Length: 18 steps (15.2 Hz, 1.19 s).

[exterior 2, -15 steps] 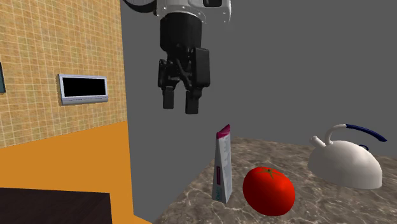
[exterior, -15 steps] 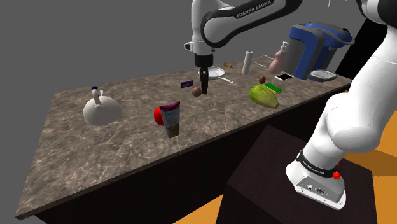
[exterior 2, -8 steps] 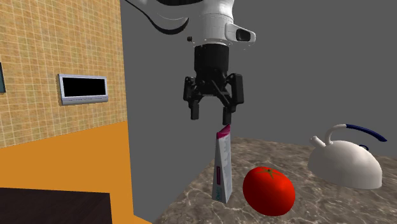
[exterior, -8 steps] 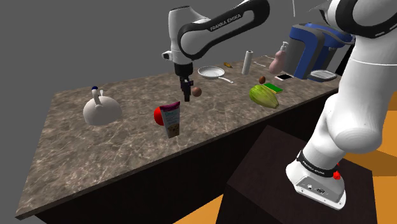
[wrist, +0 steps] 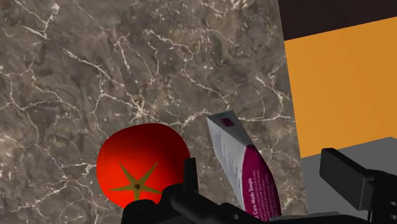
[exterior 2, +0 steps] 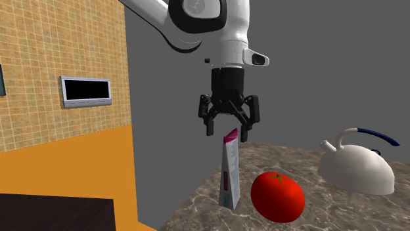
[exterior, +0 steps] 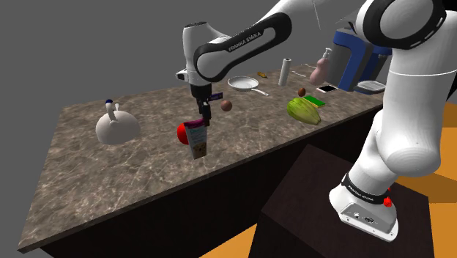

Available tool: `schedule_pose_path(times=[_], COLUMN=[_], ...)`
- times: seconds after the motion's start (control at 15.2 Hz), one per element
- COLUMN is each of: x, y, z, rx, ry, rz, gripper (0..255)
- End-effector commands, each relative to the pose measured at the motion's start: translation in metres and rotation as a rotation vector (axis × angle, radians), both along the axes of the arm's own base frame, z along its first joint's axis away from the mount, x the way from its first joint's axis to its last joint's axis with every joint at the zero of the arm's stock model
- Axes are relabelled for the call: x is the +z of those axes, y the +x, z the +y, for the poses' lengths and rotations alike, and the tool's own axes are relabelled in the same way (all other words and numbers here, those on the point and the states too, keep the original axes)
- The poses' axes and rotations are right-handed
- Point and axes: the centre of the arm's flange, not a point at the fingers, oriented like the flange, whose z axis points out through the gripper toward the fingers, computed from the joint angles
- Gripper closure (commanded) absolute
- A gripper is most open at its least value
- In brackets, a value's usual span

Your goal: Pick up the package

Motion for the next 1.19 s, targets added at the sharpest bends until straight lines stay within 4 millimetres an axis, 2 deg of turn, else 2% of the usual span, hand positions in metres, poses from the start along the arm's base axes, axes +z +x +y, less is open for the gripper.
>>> schedule_pose_path(times=[0.0, 0.07, 0.2, 0.26, 0.86, 1.12], x=[-0.01, -0.019, -0.019, -0.019, -0.019, 0.003], y=[0.0, 0.0, 0.0, 0.0, 0.0, 0.0], z=[0.002, 0.002, 0.002, 0.002, 0.002, 0.002], rx=[0.001, 0.001, 0.001, 0.001, 0.001, 0.001], ry=[0.0, 0.0, 0.0, 0.0, 0.0, 0.0], rz=[-0.001, -0.001, -0.001, -0.001, -0.001, -0.001], gripper=[0, 0, 0, 255, 255, 255])
